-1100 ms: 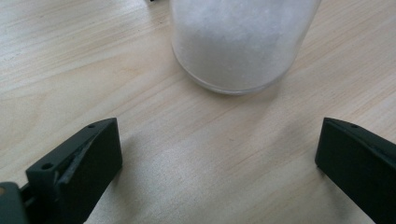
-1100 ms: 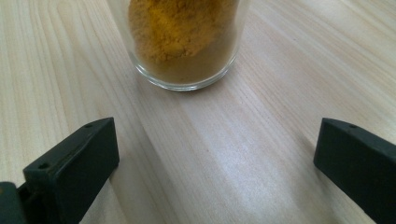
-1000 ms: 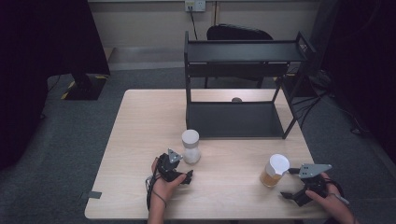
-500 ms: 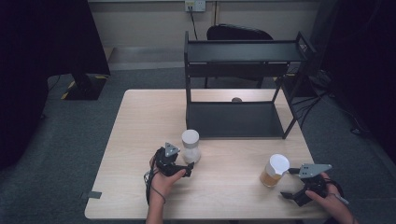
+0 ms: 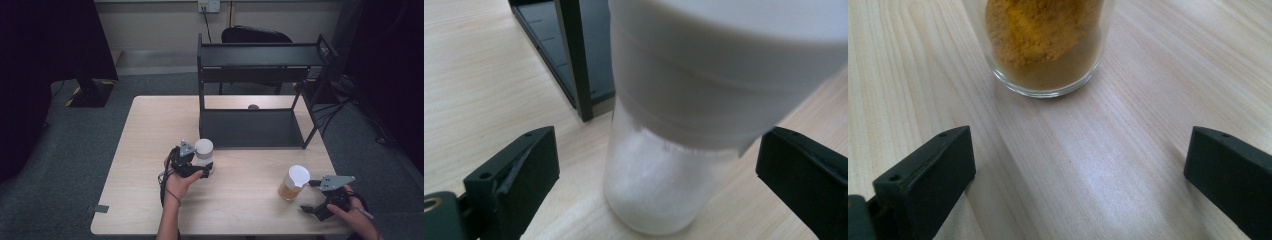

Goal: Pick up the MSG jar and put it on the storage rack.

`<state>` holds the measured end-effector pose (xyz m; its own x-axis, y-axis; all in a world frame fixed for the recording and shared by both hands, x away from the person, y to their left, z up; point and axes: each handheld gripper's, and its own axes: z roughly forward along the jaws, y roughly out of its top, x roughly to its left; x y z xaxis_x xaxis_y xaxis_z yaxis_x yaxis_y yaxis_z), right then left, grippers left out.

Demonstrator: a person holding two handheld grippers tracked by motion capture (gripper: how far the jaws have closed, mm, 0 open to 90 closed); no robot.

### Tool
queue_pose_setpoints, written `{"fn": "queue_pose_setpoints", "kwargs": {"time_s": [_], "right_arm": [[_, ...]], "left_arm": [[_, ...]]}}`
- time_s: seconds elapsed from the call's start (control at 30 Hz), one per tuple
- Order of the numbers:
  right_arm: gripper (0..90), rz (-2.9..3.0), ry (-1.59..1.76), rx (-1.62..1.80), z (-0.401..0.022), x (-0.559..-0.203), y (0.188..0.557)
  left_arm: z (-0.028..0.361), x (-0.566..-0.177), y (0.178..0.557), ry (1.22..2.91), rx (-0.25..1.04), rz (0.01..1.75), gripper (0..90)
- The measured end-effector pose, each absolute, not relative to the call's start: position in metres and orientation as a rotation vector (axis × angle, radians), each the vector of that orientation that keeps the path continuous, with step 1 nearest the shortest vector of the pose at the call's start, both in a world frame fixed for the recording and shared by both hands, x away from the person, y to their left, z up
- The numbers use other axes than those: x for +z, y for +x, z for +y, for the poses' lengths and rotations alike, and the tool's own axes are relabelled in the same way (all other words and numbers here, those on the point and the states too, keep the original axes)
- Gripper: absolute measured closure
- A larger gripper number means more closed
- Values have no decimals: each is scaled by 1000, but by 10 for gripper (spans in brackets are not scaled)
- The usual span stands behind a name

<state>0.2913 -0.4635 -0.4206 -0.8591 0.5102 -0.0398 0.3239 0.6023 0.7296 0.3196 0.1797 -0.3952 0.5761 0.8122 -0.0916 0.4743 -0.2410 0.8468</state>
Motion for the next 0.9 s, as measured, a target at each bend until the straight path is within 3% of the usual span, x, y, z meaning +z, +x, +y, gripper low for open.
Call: {"fn": "queue_pose_setpoints", "kwargs": {"time_s": [0.1,0.33,0.53,0.9], "right_arm": [[0,2586,686,1105,-463,-421,291],[0,2586,686,1105,-464,-421,291],[0,2586,686,1105,-464,-421,291],[0,2586,686,1105,-464,-421,291]], "left_arm": [[178,-394,321,1895,476,1019,81],[180,-396,331,1878,464,942,306],[174,-384,336,1934,497,908,346],[172,-371,346,1944,445,918,348]]}}
